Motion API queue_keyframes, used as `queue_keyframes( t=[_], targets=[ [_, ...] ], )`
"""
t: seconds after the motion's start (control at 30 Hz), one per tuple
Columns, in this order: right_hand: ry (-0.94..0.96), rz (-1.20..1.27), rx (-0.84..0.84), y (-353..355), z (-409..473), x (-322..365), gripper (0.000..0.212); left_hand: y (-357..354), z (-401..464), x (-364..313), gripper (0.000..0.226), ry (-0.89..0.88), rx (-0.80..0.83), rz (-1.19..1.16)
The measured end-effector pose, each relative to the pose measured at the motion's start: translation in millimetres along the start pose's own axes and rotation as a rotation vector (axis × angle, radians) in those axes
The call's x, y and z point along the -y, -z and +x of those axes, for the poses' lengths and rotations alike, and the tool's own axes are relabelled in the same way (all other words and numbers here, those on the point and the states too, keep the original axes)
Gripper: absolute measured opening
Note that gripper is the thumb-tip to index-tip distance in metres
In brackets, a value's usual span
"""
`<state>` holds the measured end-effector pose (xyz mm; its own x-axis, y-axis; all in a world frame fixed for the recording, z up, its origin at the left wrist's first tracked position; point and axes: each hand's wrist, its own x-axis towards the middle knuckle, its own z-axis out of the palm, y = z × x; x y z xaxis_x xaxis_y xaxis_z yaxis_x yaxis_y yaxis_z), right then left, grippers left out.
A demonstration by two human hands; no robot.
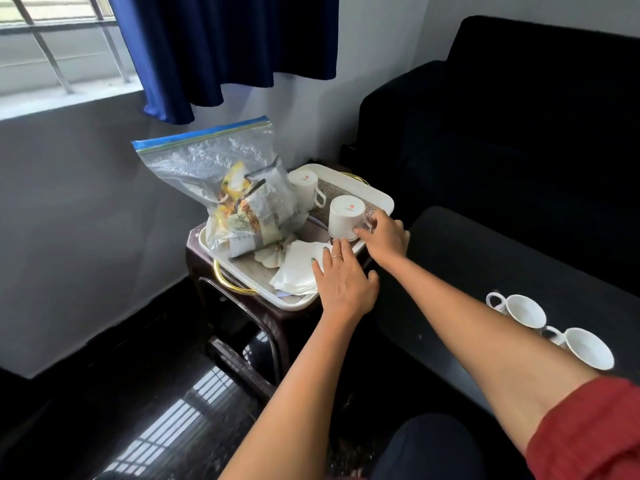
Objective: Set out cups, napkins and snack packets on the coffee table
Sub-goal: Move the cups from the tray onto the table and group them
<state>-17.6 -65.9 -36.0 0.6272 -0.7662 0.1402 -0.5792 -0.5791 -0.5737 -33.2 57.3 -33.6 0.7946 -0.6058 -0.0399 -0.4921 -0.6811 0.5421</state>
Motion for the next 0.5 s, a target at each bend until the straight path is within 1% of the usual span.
queue_keyframes(
  t=[0.1,0.27,0.4,0.5],
  targets=[
    [-0.009,0.054,-0.033,2,-2,1,0.024,1,1,1,0.077,0.011,-0.005,0.001],
    [-0.042,0.131,-0.049,0,-9,12,0.024,2,2,4,0.077,0.023,-0.019,0.011],
    [-0.083,0.304,-0.063,3,-13,22,0.016,1,2,3,0.079,0.007,-0.062,0.002],
    [-0.090,0.360,-0.075,10,-14,22,0.014,1,2,3,0.083,0.000,-0.094,-0.020]
  ],
)
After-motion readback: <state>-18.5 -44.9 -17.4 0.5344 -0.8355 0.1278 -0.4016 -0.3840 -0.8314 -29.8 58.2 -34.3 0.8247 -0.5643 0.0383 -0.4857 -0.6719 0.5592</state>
